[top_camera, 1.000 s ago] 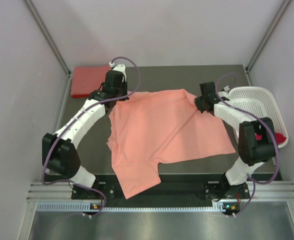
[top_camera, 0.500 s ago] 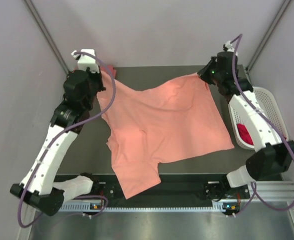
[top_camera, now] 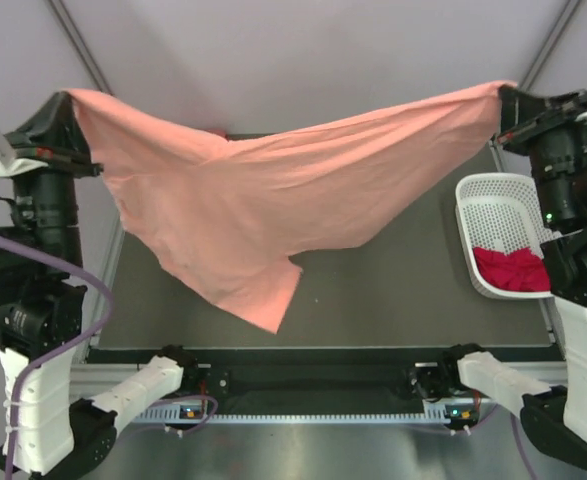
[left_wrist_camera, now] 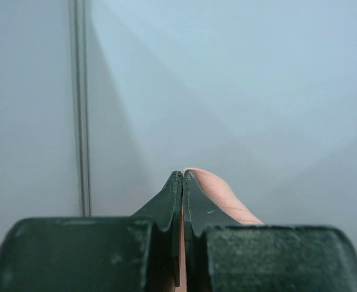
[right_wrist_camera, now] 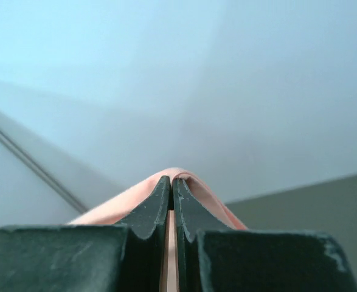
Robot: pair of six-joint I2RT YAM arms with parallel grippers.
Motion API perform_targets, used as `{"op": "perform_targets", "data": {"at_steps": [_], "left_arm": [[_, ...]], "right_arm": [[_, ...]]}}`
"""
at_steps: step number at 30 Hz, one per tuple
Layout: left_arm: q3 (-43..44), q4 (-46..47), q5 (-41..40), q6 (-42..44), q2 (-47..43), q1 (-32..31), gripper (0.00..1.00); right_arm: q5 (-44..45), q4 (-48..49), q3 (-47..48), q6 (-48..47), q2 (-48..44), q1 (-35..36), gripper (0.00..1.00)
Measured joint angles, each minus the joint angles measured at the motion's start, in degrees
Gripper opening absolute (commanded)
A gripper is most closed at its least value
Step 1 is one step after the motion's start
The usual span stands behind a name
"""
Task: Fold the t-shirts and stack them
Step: Flatten the tshirt out
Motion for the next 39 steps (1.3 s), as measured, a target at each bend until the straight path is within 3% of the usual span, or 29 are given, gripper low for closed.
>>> {"op": "perform_targets", "data": {"at_steps": [8, 13, 29, 39], "left_arm": [[9.6, 10.0, -3.4, 9.5, 12.8, 0.0, 0.00], [10.7, 7.6, -3.6, 12.1, 17.7, 0.0, 0.00], [18.4, 4.3, 2.3, 6.4, -6.0, 0.0, 0.00], [11.2, 7.5, 4.8, 4.3, -5.5, 0.0, 0.00]], "right_arm": [[4.0, 5.7, 15.3, -3.6, 14.1, -0.5, 0.00], [4.4, 1.4, 15.2, -4.8, 18.7, -0.5, 0.00], [-2.0, -3.2, 13.0, -2.9, -8.2, 0.7, 0.00], [-5.0, -3.9, 9.7, 3.3, -7.1, 0.8, 0.00]]}}
